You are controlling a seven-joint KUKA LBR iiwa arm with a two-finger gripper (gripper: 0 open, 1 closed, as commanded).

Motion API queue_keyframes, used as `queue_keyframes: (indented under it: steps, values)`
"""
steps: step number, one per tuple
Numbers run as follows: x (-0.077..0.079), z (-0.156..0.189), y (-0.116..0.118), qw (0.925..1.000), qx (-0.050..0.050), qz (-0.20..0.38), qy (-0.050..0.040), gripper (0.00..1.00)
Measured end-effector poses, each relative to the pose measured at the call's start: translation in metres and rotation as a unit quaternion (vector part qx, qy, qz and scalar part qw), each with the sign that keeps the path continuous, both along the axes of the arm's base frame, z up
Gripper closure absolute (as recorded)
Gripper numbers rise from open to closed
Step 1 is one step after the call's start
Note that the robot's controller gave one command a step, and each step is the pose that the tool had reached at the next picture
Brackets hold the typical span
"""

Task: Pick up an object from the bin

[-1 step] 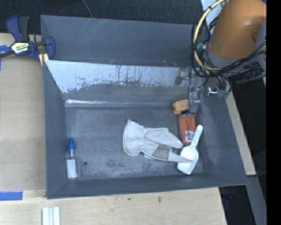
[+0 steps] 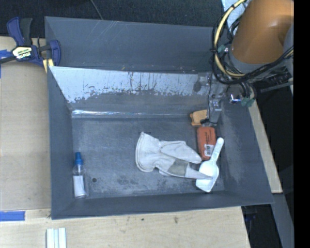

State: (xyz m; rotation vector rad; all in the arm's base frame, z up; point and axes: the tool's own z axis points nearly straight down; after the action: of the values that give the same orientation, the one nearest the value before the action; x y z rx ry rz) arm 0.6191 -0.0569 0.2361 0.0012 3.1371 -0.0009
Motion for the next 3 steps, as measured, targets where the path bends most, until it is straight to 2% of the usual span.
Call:
queue_keyframes:
  steps: [1, 2, 3]
  values:
    - [-0.036, -0.077, 0.031, 0.9997, 0.001, -0.023, 0.0020, 0.00]
    - [-0.047, -0.076, 0.039, 0.9992, 0.001, -0.039, 0.0018, 0.00]
    - [-0.030, -0.123, 0.025, 0.9984, 0.001, -0.056, -0.0004, 0.00]
